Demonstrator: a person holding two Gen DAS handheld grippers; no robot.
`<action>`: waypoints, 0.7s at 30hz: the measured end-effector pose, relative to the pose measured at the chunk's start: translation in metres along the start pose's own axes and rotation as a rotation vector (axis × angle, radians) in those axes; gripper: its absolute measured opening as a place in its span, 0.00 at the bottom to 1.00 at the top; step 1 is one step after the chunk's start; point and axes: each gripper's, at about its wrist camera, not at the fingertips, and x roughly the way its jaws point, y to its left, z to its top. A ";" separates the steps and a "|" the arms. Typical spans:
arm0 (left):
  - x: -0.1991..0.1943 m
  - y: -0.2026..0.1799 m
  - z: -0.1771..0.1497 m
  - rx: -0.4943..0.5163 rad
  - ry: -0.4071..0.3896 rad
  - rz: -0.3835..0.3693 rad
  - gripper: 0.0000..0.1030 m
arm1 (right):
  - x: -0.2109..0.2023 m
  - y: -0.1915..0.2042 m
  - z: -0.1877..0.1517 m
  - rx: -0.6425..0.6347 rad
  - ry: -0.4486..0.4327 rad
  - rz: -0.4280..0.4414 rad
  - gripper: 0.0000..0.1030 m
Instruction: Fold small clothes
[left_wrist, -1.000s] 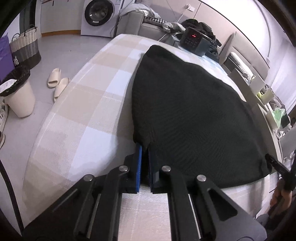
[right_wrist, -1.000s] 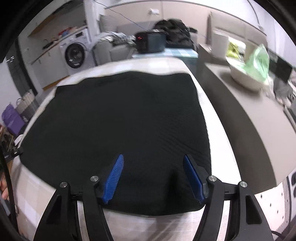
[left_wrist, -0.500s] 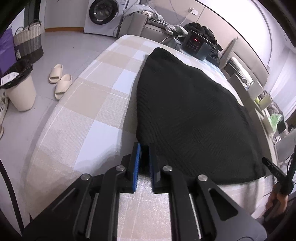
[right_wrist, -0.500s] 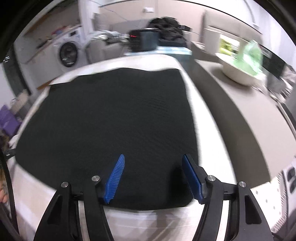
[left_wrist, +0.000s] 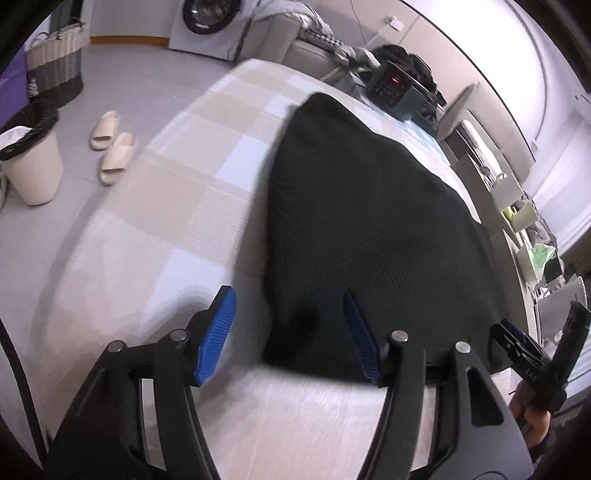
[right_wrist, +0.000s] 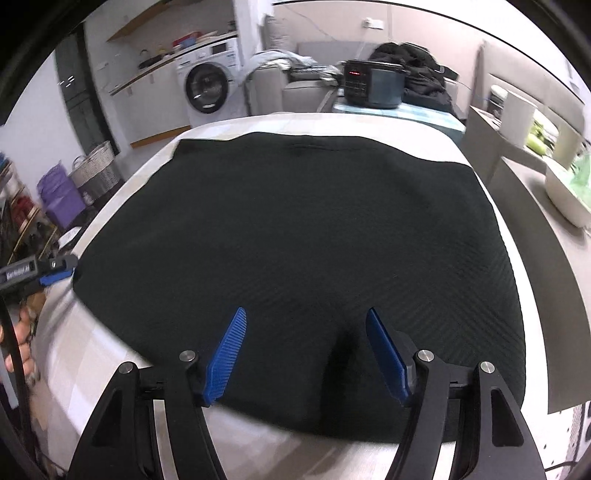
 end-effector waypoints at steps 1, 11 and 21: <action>0.007 -0.003 0.002 0.007 0.014 0.010 0.56 | 0.004 -0.005 0.002 0.011 0.011 -0.006 0.67; -0.004 0.011 0.003 -0.037 0.003 0.043 0.56 | 0.013 0.058 0.003 -0.155 0.043 0.105 0.67; -0.042 0.043 -0.010 -0.128 -0.044 0.017 0.66 | 0.034 0.196 -0.017 -0.371 0.084 0.338 0.67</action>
